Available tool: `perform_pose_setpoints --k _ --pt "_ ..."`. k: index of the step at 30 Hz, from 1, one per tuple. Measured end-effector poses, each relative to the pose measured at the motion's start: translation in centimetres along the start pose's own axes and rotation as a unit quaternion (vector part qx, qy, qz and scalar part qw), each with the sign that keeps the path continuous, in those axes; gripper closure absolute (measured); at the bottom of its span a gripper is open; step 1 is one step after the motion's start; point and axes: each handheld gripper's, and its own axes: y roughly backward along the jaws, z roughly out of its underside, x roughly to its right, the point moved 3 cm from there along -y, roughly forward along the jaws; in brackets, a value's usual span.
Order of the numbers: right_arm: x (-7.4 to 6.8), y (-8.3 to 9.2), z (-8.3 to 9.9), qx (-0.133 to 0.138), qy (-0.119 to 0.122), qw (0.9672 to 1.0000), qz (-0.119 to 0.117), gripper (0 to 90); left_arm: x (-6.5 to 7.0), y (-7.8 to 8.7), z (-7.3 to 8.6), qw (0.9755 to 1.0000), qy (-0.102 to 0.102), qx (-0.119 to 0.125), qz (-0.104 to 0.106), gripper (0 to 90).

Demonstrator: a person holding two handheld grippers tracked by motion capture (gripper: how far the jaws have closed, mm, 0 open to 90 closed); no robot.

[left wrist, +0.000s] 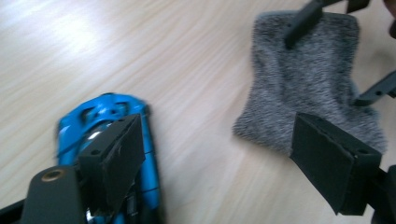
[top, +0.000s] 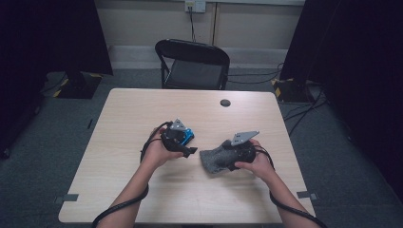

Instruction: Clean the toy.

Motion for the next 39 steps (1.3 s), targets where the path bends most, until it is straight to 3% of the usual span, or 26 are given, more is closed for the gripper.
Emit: perform_pose_setpoints --k 6,12,17,19,24,27,30,39 --pt "-0.1 -0.7 1.1 -0.025 0.008 0.9996 0.007 18.9 -2.3 0.1 0.6 0.9993 0.021 0.001 -0.029 16.4" --pt "-0.2 -1.0 1.8 -0.009 -0.003 0.9999 0.012 19.0 -4.1 -1.0 1.3 0.9982 0.033 -0.023 -0.044 16.6" --pt "-0.4 -1.1 1.9 -0.011 0.007 0.9997 0.022 19.1 -4.6 -2.0 1.8 0.998 0.039 -0.024 -0.044 18.0" --pt "-0.4 -1.1 1.9 -0.011 0.007 0.9997 0.023 19.1 -4.8 -2.5 2.1 0.9973 0.04 -0.038 -0.048 17.8" --pt "-0.5 -1.2 1.9 -0.014 0.013 0.9995 0.027 19.1 -5.2 -3.0 2.5 0.9963 0.027 -0.056 -0.06 17.7" --pt "-0.5 -1.2 1.9 -0.014 0.013 0.9995 0.026 19.0 -5.2 -3.4 2.6 0.9965 0.036 -0.048 -0.058 17.6" --pt "-0.5 -1.2 1.9 -0.015 0.01 0.9995 0.024 19.1 -5.1 -3.8 2.6 0.9963 0.03 -0.052 -0.061 17.8" --pt "-0.5 -1.2 1.9 -0.015 0.011 0.9995 0.025 19.1 -5.0 -4.2 2.7 0.9955 0.043 -0.055 -0.064 18.3"
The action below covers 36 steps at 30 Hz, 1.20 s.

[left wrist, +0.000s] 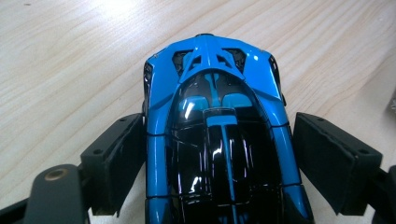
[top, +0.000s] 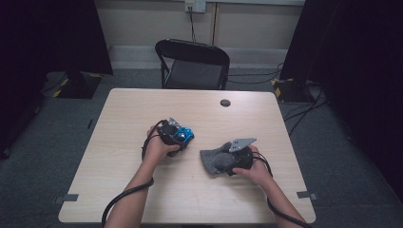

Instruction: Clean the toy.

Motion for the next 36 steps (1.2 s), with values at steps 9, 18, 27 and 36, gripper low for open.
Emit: perform_pose_setpoints --k 9,18,27,36 --pt "-0.05 -0.02 -0.01 0.0 -0.003 1.0 0.002 19.0 -0.07 -0.05 0.16 0.9997 0.022 -0.006 0.002 19.6" --pt "-0.05 -0.02 -0.01 0.0 -0.003 1.0 0.002 19.1 0.28 -0.22 -0.05 0.9998 0.009 -0.01 -0.012 23.4" --pt "-0.06 -0.02 -0.01 -0.001 -0.004 1.0 0.003 19.1 0.34 -0.13 -0.1 0.9996 0.016 -0.015 -0.017 25.6" --pt "-0.06 -0.03 -0.02 -0.001 -0.005 1.0 0.002 19.1 0.46 -0.05 -0.32 0.9992 0.02 -0.027 -0.024 26.0"
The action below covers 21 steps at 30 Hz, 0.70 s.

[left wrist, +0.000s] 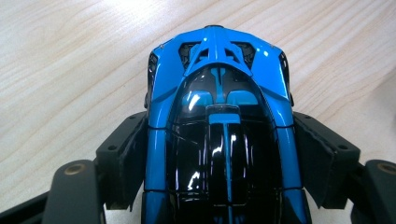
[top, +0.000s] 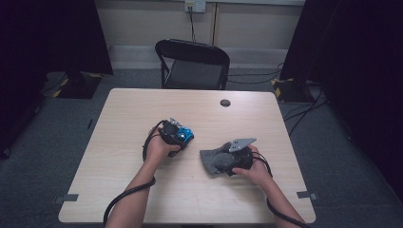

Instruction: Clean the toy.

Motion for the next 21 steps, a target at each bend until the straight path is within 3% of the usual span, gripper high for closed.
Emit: perform_pose_setpoints --k 10,16,21 --pt "-0.01 0.0 0.0 0.0 -0.001 1.0 0.0 19.1 0.17 0.12 -0.22 0.9998 0.013 -0.012 -0.001 26.0" --pt "-0.02 0.01 0.0 0.0 -0.001 1.0 0.001 19.1 0.0 0.24 -0.06 0.9998 0.003 -0.018 0.003 25.6" --pt "-0.02 0.0 0.0 0.0 -0.001 1.0 0.001 19.1 0.12 0.21 0.29 0.9998 0.001 -0.018 0.006 19.7"
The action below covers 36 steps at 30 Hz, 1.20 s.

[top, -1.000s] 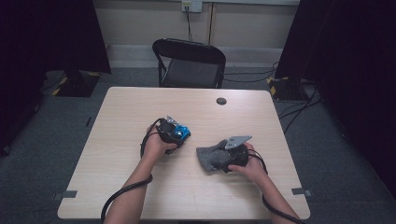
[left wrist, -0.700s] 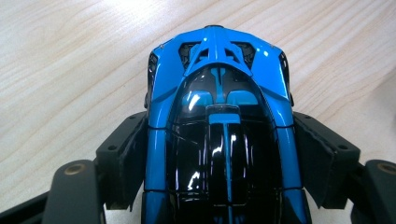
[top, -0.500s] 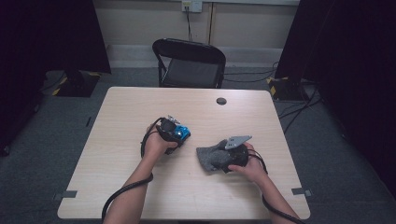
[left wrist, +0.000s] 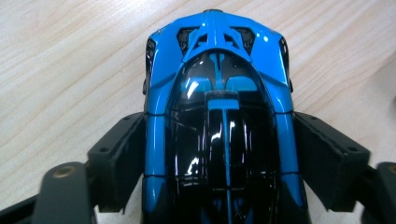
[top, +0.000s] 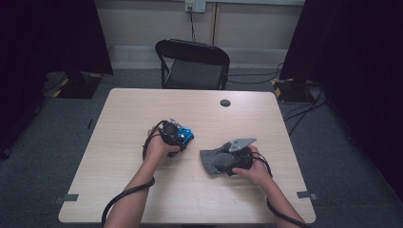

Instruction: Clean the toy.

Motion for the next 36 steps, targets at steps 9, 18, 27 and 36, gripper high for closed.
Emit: perform_pose_setpoints --k 9,18,27,36 --pt "0.0 0.0 0.0 0.0 -0.001 1.0 0.001 19.1 0.0 0.1 -0.3 0.9999 0.01 -0.006 -0.005 26.0" --pt "0.0 0.0 0.0 0.0 -0.001 1.0 0.0 19.1 0.2 0.2 -0.2 0.9997 0.023 -0.004 -0.001 26.2" --pt "0.0 0.0 0.0 0.0 -0.002 1.0 0.0 19.2 0.5 1.2 -0.3 0.9999 0.015 -0.001 0.006 26.2" --pt "0.0 0.0 0.0 0.0 -0.003 1.0 -0.001 19.9 1.2 2.9 0.0 0.9997 -0.006 0.005 0.023 26.1"
